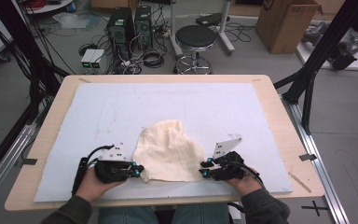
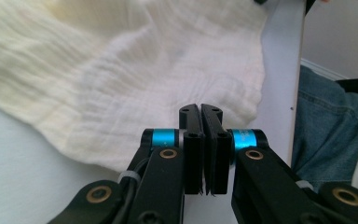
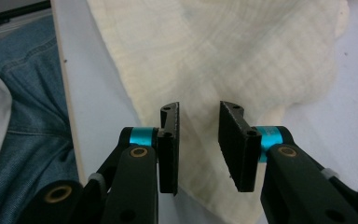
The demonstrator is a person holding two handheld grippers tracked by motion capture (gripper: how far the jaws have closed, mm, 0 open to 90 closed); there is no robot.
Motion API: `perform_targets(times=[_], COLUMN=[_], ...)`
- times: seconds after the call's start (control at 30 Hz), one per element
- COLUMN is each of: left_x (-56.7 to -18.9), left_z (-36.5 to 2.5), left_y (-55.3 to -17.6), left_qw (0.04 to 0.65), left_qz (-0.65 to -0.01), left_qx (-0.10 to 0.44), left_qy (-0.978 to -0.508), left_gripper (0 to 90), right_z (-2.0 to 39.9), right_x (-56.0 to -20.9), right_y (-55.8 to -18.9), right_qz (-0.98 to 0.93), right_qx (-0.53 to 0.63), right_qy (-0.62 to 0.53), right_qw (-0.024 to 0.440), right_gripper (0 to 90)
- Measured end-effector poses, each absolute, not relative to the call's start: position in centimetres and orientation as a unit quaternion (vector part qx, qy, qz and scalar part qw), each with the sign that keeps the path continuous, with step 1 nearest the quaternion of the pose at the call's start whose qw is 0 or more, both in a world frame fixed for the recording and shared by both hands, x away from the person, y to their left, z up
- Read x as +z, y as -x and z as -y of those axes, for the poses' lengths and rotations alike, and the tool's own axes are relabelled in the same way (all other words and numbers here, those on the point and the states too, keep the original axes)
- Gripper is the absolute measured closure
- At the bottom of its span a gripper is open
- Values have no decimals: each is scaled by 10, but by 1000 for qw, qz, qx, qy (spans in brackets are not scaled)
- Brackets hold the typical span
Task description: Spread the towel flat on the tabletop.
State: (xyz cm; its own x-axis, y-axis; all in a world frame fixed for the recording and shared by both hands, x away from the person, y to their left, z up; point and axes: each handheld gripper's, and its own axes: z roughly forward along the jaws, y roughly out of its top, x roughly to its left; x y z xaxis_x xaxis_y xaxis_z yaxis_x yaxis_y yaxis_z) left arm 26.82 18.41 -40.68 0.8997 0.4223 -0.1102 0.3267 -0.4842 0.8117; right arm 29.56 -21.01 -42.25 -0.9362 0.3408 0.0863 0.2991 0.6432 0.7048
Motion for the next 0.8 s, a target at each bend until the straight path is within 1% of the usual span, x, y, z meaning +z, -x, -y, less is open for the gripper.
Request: perform_targets(times=[0.1, 0.2, 0.23, 0.3, 0.37, 0.4, 0.43, 0.5, 0.63, 0.7, 0.8], left_x=[-399, -399, -401, -403, -403, -403, -402, -402, -405, -408, -413], left_z=[-201, -210, -212, -214, -214, -213, -212, -209, -203, -200, -195], left_y=[-264, -259, -259, -259, -261, -263, -266, -272, -285, -292, -300], left_qw=[465, 447, 443, 445, 452, 460, 464, 470, 470, 461, 448], left_qz=[-211, -199, -199, -203, -207, -216, -223, -237, -269, -288, -300], left_qx=[37, 15, 11, 5, 10, 15, 21, 36, 78, 102, 122], left_qy=[-859, -872, -874, -872, -868, -861, -857, -850, -837, -833, -833], left_gripper=[869, 865, 849, 735, 664, 633, 576, 570, 553, 547, 546], right_z=[206, 201, 200, 198, 197, 198, 199, 199, 198, 196, 190], right_x=[-420, -418, -417, -416, -413, -411, -408, -407, -400, -397, -398], right_y=[-293, -290, -290, -291, -295, -298, -306, -310, -335, -349, -370], right_qz=[-904, -904, -904, -903, -902, -898, -893, -892, -882, -879, -872], right_qx=[392, 397, 398, 398, 401, 404, 411, 411, 417, 417, 419], right_qy=[-169, -158, -158, -156, -160, -168, -178, -184, -210, -223, -243], right_qw=[24, 24, 23, 26, 31, 33, 38, 40, 63, 71, 77], right_gripper=[677, 665, 661, 653, 641, 638, 637, 636, 634, 633, 632])
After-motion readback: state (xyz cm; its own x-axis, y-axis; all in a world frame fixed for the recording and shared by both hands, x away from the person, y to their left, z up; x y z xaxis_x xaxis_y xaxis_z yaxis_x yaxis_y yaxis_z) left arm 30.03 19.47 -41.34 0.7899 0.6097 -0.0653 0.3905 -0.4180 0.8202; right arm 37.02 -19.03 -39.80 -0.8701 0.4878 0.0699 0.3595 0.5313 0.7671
